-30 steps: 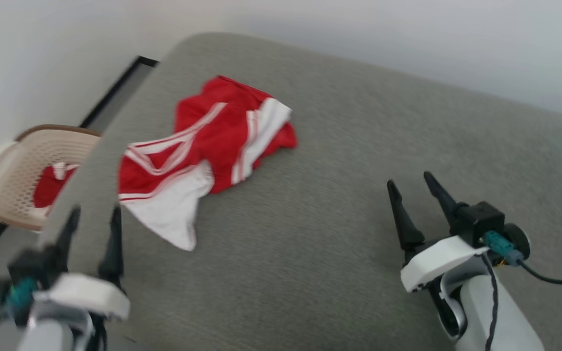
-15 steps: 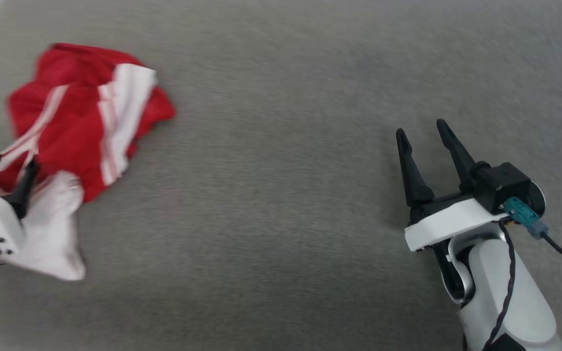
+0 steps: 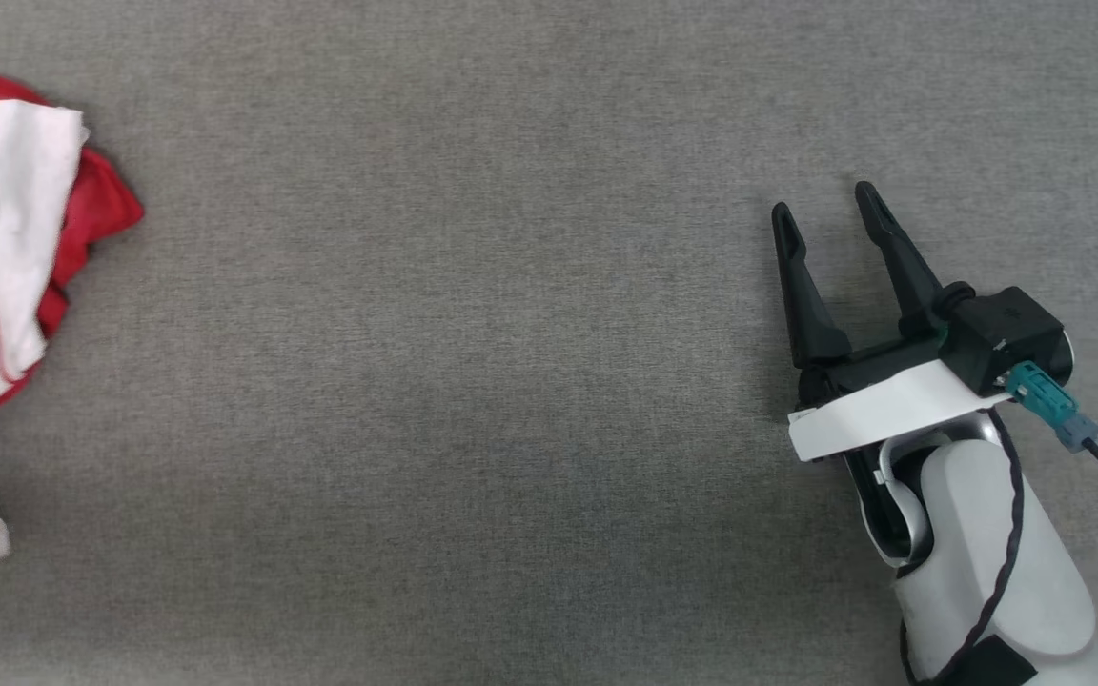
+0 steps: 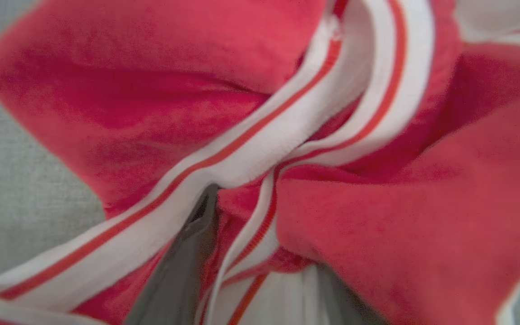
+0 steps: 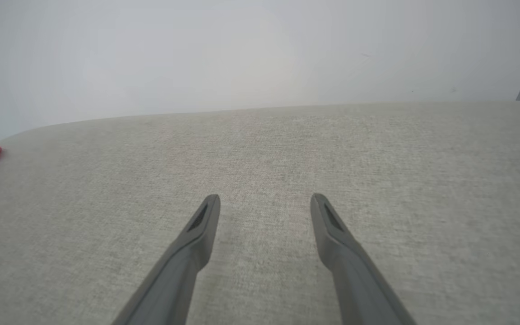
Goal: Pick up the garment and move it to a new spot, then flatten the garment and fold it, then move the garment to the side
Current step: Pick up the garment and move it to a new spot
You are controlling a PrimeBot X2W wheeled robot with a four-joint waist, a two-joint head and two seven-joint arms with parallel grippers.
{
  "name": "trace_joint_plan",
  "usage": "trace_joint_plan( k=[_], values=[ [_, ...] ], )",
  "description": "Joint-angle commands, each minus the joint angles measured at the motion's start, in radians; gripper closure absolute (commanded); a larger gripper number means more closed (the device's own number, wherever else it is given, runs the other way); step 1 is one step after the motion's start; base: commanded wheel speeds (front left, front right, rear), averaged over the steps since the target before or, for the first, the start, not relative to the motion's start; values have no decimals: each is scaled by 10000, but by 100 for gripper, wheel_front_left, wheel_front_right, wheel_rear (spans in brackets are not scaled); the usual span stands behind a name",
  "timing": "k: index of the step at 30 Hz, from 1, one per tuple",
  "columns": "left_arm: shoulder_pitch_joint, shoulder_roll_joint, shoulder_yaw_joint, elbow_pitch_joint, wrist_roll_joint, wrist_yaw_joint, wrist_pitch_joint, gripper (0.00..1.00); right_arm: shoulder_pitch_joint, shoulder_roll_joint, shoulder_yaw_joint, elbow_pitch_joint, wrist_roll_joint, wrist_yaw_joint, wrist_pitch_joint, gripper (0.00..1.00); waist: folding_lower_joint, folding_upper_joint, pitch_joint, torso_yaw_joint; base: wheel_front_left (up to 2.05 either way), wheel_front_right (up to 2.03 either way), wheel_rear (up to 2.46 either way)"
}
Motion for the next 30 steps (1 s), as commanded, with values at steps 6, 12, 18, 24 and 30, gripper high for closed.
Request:
trace_joint_plan(
  k=[6, 12, 18, 24, 30],
  values=[
    [-612, -490, -712, -164, -95, -14, -1385, 100, 268, -11, -73, 38, 290, -1, -25, 0, 0, -1, -660, 52, 0, 0, 0],
    [-1236, 59, -1206, -1670, -584, 20, -1873, 100, 441, -13, 134, 115, 764, -1, -25, 0, 0, -1, -1329, -53, 0, 0, 0],
    [-1973, 295, -1803, -3580, -624, 18, -1389, 100, 600, -20, 260, 77, 1294, -3, -25, 0, 0, -1, -1581, -460, 0, 0, 0],
    [-2985, 183, -2403, -5791, -962, 18, -596, 100, 744, -14, 294, -121, 1974, -1, -25, 0, 0, -1, -1417, -1349, 0, 0, 0],
    [-4244, -891, -2742, -7037, -1472, 18, 321, 100, 852, -11, 451, -354, 2761, -1, -24, 0, 0, -1, -1049, -2403, 0, 0, 0]
  ],
)
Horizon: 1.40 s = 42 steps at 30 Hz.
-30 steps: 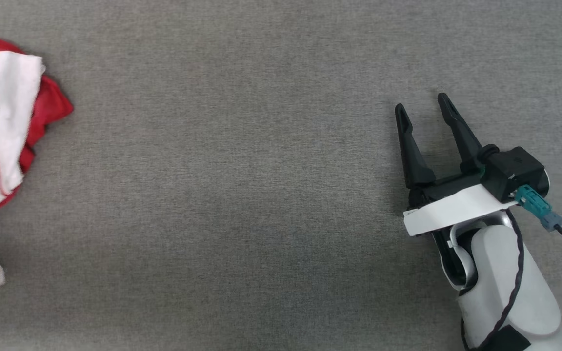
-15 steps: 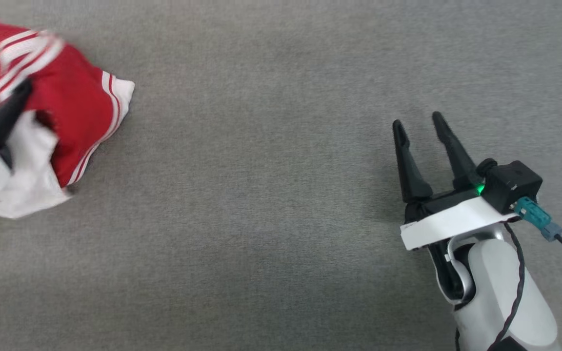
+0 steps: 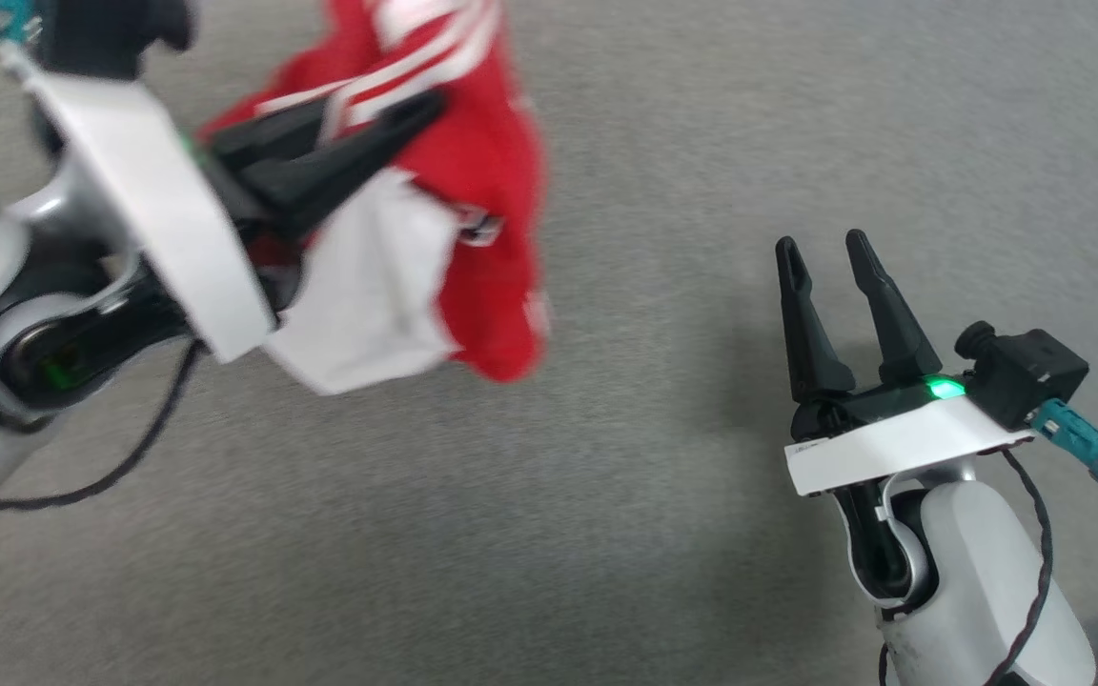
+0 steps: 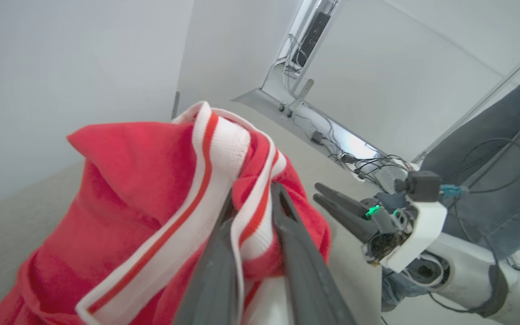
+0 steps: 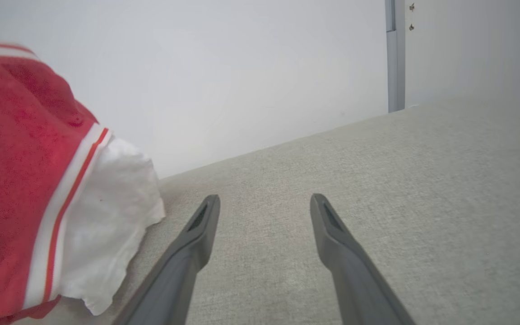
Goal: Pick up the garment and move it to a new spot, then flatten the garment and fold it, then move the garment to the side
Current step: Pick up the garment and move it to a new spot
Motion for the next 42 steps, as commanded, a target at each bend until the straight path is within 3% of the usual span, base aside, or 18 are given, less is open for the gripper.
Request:
trace_joint_plan(
  k=[1, 6, 13, 20, 22, 31, 32, 33, 36, 38, 42],
  values=[
    [-330, -224, 41, -116, -187, 4, 76, 100, 111, -2, 25, -60, 182, 1, -24, 0, 0, 0, 323, -639, 0, 0, 0],
    [-767, -681, -354, 369, -29, 4, 476, 100, 166, -2, -17, -283, 733, 1, -24, 0, 0, 0, 701, -1482, 0, 0, 0],
    [-629, -112, -1602, 2085, 1137, 4, 920, 100, 358, 3, -105, -413, 1322, 1, -24, 0, 0, 0, 976, -2235, 0, 0, 0],
    [-722, 191, -2752, 2903, 2397, 6, 1219, 100, 487, 2, 10, -542, 1599, 1, -24, 0, 0, 0, 1176, -2459, 0, 0, 0],
    [-746, 183, -2898, 3048, 2967, 15, 1460, 100, 450, 2, 56, -575, 1652, 1, -24, 0, 0, 0, 1274, -2481, 0, 0, 0],
    [-524, -45, -3102, 3659, 3648, 61, 1735, 100, 215, -3, 130, -653, 1534, 1, -24, 0, 0, 0, 1447, -2385, 0, 0, 0],
    [-608, -80, -3087, 3661, 3543, 61, 1600, 94, 218, -4, 87, -635, 1496, 1, -24, 0, 0, 0, 1413, -2307, 0, 0, 0],
    [-608, -80, -3087, 3661, 3543, 61, 1600, 94, 218, -4, 87, -635, 1496, 1, -24, 0, 0, 0, 1413, -2307, 0, 0, 0],
    [-772, -214, -3013, 3578, 3465, 52, 1030, 42, 189, -1, -55, -543, 1236, 1, -24, 0, 0, 0, 1168, -1963, 0, 0, 0],
    [-854, -313, -2964, 3369, 3332, 21, 598, 0, 172, -3, -143, -472, 999, 1, -24, 0, 0, 0, 972, -1673, 0, 0, 0],
    [-755, -605, -2942, 3173, 2589, 12, -630, 0, 165, -9, -352, -265, 476, 1, -24, 0, 0, 0, 491, -1021, 0, 0, 0]
  ],
)
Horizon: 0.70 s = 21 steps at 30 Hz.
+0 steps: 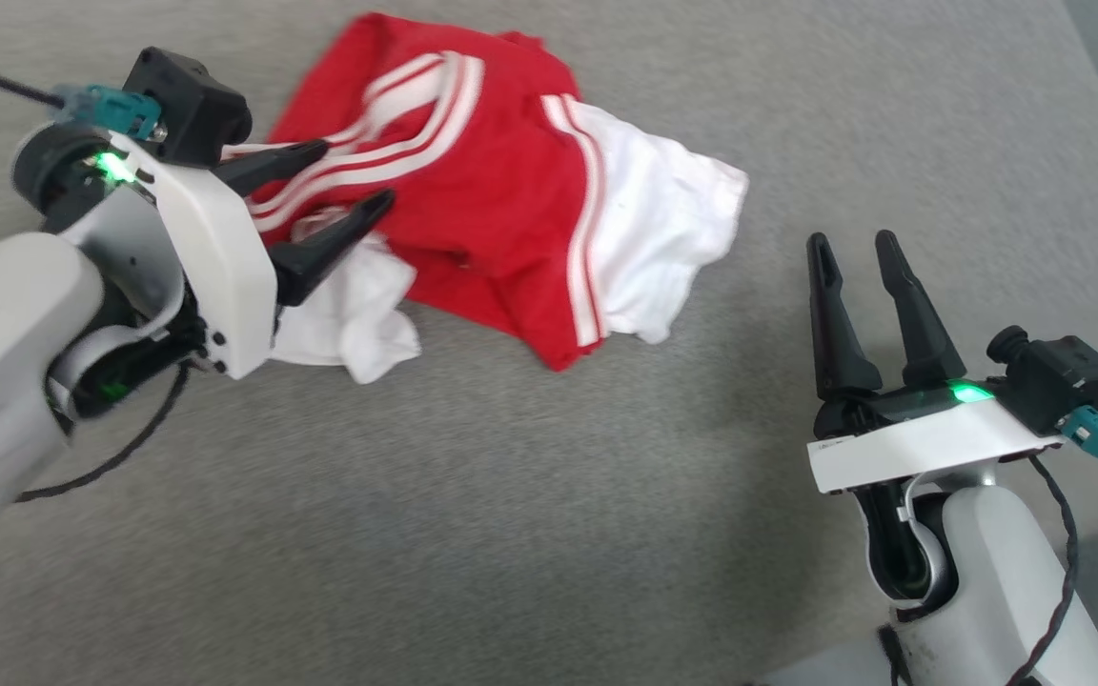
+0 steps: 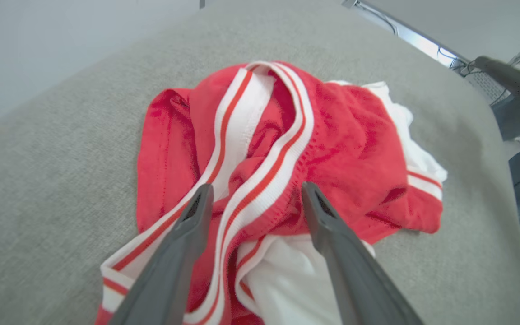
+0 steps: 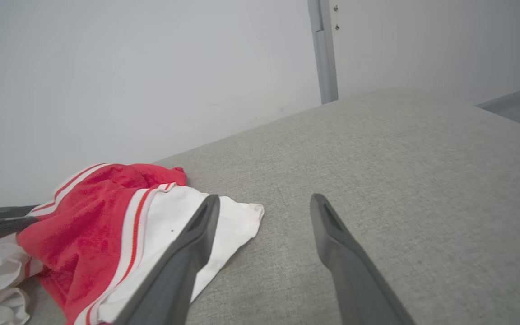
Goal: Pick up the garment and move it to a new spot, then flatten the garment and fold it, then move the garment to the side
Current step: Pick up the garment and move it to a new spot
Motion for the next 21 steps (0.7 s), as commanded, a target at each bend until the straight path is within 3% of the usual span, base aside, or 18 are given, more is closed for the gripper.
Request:
trace_joint_plan(
  k=[1, 11, 13, 17, 21],
  values=[
    [145, -78, -18, -33, -88, 25, -244, 0, -35, -13, -51, 66, -126, 1, -24, 0, -1, 0, -469, 527, 0, 0, 0],
    [2332, -405, 116, 1010, -1714, 25, -3494, 0, 152, -13, -591, 552, -1578, 1, -23, 0, -1, 0, -1662, 1935, 0, 0, 0],
    [3330, -818, 505, 1720, -2038, 23, -3808, 0, 350, -15, -941, 721, -1977, 1, -24, 0, -1, 0, -2059, 2366, 0, 0, 0],
    [4796, -1475, 2115, 2460, -1743, 25, -3856, 0, 721, -11, -1499, 819, -2384, 1, -24, 0, -1, 0, -2538, 3000, 0, 0, 0],
    [6326, -2267, 3908, 2894, -638, 25, -3852, 0, 1212, -15, -1961, 941, -2810, 1, -24, 0, -1, 0, -3069, 3601, 0, 0, 0]
  ],
)
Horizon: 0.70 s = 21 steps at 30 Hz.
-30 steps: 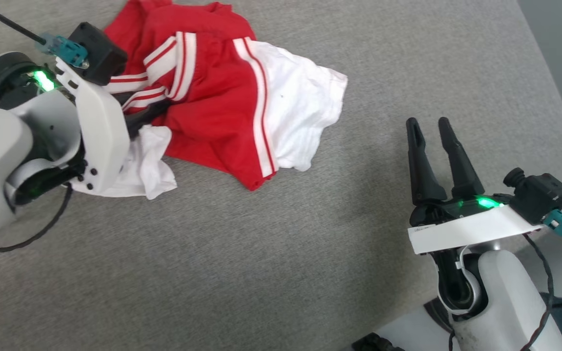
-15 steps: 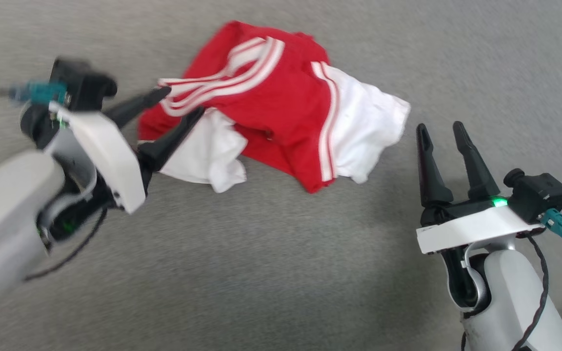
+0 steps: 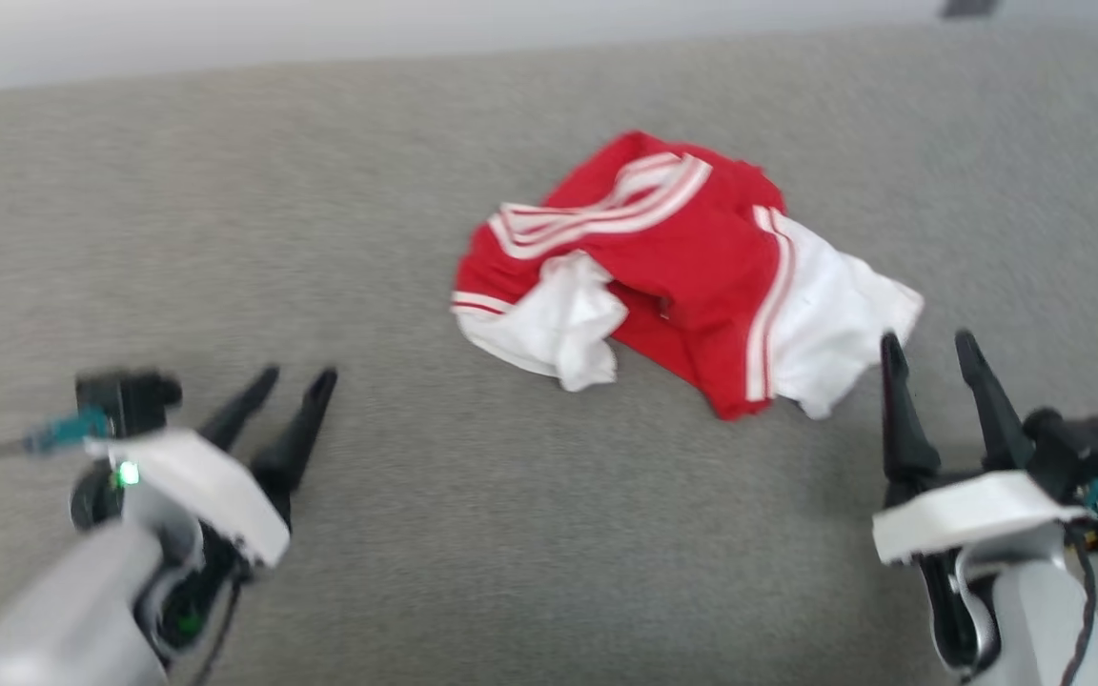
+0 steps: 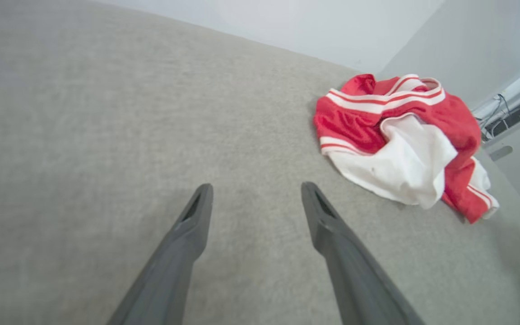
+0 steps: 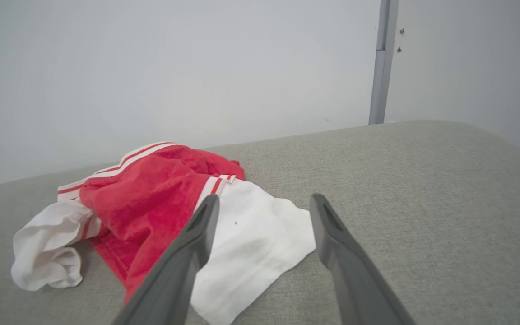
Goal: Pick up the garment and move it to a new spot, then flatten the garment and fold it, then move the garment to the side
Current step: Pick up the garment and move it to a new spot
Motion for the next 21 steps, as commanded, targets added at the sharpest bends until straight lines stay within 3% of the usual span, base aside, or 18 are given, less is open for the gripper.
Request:
trace_joint_plan(
  k=[1, 12, 21],
  values=[
    [749, -372, 890, 128, 673, 22, -47, 0, 355, -10, -199, 68, -233, 1, -24, 0, 0, 0, -779, 792, 0, 0, 0],
    [4607, -2138, 6396, -775, 5220, 23, -48, 0, 1400, -10, -822, -81, -640, 1, -24, 0, 0, 0, -1653, 1430, 0, 0, 0],
    [6184, -3197, 8776, -2506, 7790, 22, -49, 0, 1464, -10, -978, -406, -697, 1, -24, 0, 0, 0, -1868, 1336, 0, 0, 0]
  ],
)
